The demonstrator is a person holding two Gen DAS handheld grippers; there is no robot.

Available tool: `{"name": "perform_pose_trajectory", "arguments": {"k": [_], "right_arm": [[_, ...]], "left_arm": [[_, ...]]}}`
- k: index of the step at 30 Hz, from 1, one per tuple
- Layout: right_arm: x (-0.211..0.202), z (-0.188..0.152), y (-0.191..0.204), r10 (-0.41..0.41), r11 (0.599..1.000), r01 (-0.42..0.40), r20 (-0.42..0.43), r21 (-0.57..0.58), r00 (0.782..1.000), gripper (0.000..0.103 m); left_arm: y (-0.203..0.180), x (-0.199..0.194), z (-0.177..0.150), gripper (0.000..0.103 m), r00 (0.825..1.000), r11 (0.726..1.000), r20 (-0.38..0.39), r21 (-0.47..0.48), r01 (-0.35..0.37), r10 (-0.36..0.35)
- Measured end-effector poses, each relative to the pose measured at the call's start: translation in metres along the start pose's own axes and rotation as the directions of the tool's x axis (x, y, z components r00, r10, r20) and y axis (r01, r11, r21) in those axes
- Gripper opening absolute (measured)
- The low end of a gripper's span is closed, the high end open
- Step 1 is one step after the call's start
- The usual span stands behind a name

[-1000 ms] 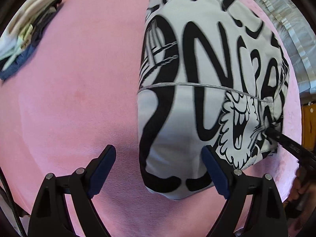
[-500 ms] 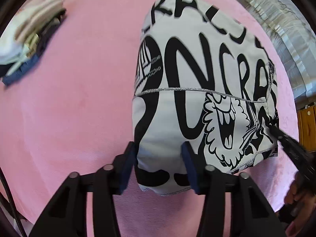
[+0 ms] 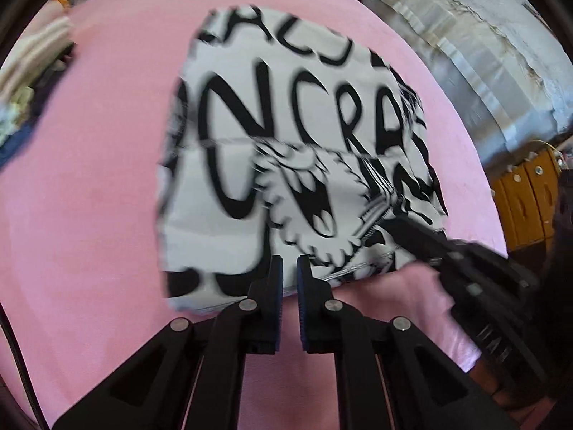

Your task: Fold large clothes

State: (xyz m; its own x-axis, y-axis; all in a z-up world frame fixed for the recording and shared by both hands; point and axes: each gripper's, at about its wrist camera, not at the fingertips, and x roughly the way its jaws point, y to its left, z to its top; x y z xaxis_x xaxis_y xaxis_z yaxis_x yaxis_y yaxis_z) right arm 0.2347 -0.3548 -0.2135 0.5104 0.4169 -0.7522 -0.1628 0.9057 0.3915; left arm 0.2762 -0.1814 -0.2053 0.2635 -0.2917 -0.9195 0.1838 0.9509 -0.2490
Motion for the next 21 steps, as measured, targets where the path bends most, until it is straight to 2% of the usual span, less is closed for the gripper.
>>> {"name": "perform_pose_trajectory", "arguments": {"k": [3,6,8,10,13,14,16,19,21], "right_arm": [[0.021,-0.003,-0.005,0.036,0.997,-0.036,-0.004,0.071,0.999,0.000],[0.046,-0.009,-0.016,-0.054,0.997,0.058,-0.073,0.051,0.996,0.000],[0.053,-0.016,-0.032,-0.085,0.996,0.088,-0.073,0.031,0.994,0.000],[0.051,-0.018,-0.042,-0.144,0.990,0.144,-0.076,-0.008,0.987,0.000],[0.043,-0.018,-0.054,-0.182,0.982,0.178,-0.081,-0.056,0.980,0.000],[0.039,-0.017,-0.057,-0.188,0.981,0.183,-0.078,-0.066,0.979,0.000],[0.028,-0.016,-0.065,-0.254,0.965,0.250,-0.057,-0.073,0.965,0.000],[0.009,-0.012,-0.089,-0.301,0.953,0.302,-0.041,0.020,0.953,0.000],[-0.001,-0.012,-0.095,-0.355,0.935,0.355,-0.043,0.001,0.934,0.000]], "left_arm": [[-0.002,0.022,0.006,0.004,1.000,1.000,-0.011,-0.018,0.014,-0.014],[0.003,0.047,0.009,0.002,0.999,0.998,-0.044,-0.057,-0.029,0.027],[0.006,0.054,0.011,0.001,0.998,0.997,-0.046,-0.074,-0.033,0.030],[0.004,0.050,0.009,0.001,0.998,0.998,-0.017,-0.032,-0.054,0.053],[0.005,0.034,0.001,0.001,0.990,0.990,0.025,0.025,-0.137,0.136],[0.009,0.029,0.001,0.001,0.989,0.989,0.028,0.025,-0.144,0.143],[0.022,0.019,-0.001,0.001,0.988,0.989,0.037,0.002,-0.150,0.150],[0.035,0.008,0.000,0.001,0.988,0.989,0.040,-0.023,-0.147,0.147],[0.035,0.007,0.002,0.001,0.987,0.987,0.031,-0.018,-0.158,0.158]]}}
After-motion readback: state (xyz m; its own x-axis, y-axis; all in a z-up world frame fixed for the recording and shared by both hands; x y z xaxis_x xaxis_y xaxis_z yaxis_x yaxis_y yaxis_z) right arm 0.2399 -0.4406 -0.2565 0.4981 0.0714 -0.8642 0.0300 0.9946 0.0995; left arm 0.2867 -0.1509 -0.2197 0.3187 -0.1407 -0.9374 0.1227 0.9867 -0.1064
